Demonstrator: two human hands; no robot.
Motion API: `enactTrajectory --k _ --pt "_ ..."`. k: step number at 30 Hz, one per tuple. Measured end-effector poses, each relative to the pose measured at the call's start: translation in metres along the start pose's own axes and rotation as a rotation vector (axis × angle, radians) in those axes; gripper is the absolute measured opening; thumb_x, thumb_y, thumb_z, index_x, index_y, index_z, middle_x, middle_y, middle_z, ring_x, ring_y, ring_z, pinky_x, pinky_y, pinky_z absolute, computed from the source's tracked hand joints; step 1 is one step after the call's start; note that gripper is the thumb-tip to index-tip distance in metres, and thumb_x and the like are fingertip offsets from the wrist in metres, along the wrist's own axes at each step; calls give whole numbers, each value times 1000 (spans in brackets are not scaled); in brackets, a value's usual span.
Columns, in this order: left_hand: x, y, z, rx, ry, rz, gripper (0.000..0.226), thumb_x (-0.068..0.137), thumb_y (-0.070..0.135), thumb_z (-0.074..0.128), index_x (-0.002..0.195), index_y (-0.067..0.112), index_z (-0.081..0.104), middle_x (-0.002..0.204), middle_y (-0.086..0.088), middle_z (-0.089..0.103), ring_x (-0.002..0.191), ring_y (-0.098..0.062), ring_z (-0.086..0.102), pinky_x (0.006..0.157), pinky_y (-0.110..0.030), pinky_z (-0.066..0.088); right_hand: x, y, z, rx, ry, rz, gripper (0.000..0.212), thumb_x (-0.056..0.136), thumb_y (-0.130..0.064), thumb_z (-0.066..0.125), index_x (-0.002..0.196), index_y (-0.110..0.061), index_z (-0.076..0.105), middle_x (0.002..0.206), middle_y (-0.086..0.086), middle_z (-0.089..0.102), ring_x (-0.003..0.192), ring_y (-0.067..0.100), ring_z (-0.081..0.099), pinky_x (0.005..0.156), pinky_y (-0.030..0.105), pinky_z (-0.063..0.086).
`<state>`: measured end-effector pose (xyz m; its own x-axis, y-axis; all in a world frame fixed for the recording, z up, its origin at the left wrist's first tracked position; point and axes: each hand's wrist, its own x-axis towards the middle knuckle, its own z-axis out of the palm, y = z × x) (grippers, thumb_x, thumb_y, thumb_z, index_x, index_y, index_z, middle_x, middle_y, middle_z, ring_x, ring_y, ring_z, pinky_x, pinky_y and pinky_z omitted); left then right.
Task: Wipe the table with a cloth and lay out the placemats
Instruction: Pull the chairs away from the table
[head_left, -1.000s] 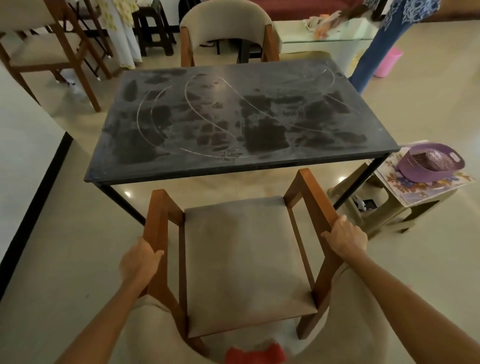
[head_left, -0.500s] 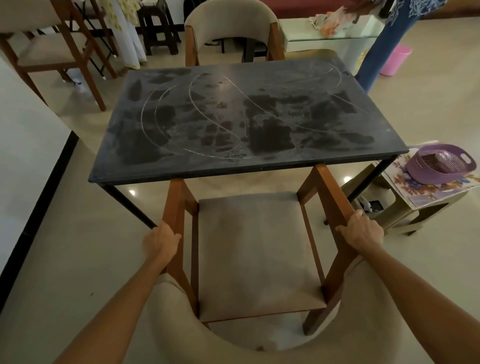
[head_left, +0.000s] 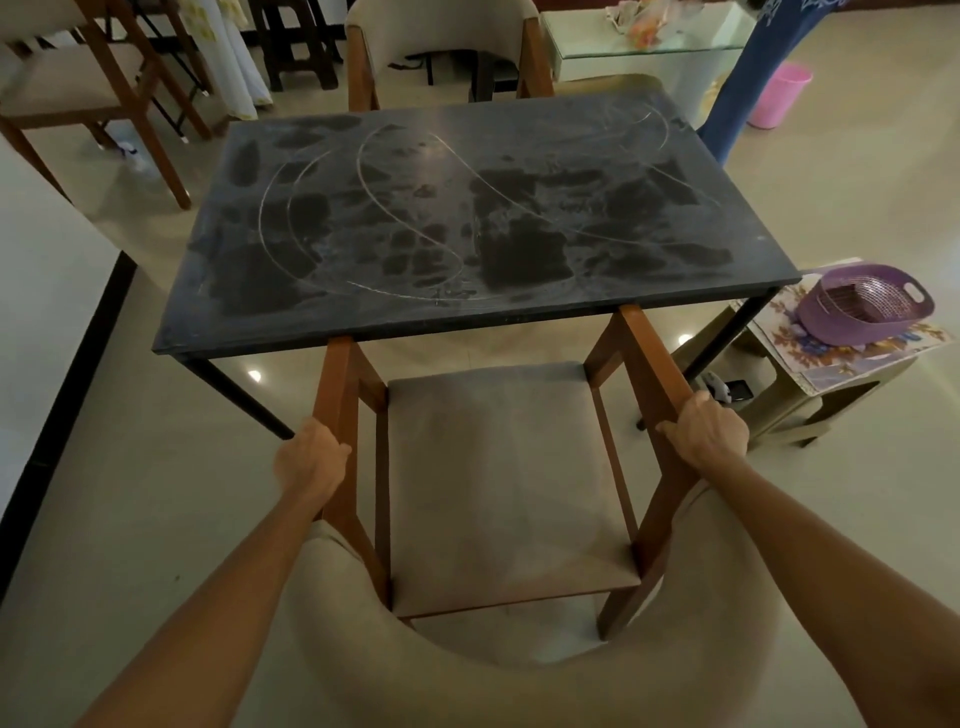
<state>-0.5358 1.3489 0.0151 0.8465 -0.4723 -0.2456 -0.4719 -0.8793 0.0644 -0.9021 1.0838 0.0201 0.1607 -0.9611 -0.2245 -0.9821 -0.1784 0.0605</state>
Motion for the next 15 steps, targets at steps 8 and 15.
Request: enactTrajectory --k 8,15 --pt "2 -2 6 -51 34 -5 34 90 33 62 104 5 48 90 -13 63 72 -23 59 56 -30 43 -3 -2 1 123 -1 51 48 89 -38 65 116 -2 48 95 13 62 77 29 66 59 36 51" --pt "1 8 13 -47 8 -1 59 95 17 50 143 -1 21 137 -26 41 120 -39 50 94 -47 50 -18 -8 -5 341 149 -107 59 87 -35 68 133 -6 45 128 15 52 118 31 51 99 48 46"
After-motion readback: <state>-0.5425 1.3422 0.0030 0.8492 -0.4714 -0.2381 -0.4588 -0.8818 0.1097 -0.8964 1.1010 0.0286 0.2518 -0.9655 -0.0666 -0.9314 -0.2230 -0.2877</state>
